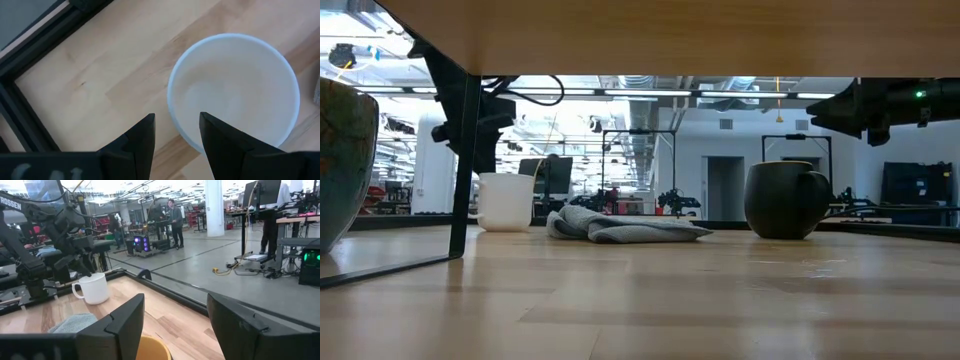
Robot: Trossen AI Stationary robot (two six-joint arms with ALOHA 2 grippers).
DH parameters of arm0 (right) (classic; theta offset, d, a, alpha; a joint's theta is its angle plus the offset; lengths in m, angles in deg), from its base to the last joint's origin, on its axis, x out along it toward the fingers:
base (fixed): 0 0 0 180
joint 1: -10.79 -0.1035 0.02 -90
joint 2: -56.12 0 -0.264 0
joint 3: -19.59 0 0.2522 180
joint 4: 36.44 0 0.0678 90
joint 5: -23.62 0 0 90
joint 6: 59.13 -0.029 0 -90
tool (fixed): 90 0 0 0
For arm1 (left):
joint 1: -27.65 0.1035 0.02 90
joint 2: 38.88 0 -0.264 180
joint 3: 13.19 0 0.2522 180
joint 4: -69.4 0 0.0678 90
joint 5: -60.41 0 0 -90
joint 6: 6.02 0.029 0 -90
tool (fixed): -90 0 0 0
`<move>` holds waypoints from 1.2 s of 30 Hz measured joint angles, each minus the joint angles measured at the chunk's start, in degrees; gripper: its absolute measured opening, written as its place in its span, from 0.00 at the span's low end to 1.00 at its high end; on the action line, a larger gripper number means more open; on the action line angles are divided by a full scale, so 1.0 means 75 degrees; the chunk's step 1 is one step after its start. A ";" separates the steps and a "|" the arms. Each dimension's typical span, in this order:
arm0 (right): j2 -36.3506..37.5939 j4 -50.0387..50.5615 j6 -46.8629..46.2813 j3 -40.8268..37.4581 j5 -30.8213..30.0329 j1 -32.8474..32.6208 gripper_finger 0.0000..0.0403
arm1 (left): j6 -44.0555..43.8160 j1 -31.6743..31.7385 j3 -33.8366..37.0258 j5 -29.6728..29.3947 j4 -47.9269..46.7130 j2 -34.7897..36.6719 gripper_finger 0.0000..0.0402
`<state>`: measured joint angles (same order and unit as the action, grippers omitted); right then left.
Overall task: Stack small to large cups/mugs on shelf
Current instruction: Put the white mug on the shelf
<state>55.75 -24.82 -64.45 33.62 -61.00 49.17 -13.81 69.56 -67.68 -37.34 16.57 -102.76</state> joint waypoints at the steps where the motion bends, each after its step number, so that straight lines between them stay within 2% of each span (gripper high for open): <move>1: 0.0000 -0.0002 0.0063 -0.0001 0.0000 0.0001 0.59 | -0.0058 -0.0012 0.0000 0.0000 0.0000 0.0000 0.36; 11: 0.0000 0.0000 0.0169 0.0000 -0.0006 0.0002 0.59 | -0.0031 -0.0248 0.0026 -0.0009 0.0300 0.0000 0.36; 17: 0.0001 0.0001 0.0169 -0.0003 -0.0006 -0.0001 0.59 | 0.0150 -0.0254 0.0357 -0.0015 0.0776 -0.0001 0.36; 36: 0.0002 0.0001 0.0174 0.0000 -0.0008 0.0002 0.59 | 0.0342 -0.0254 0.0373 -0.0163 0.0915 -0.0003 0.36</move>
<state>55.77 -24.81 -63.14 33.62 -61.06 49.18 -11.25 67.66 -64.89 -38.57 23.43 -102.78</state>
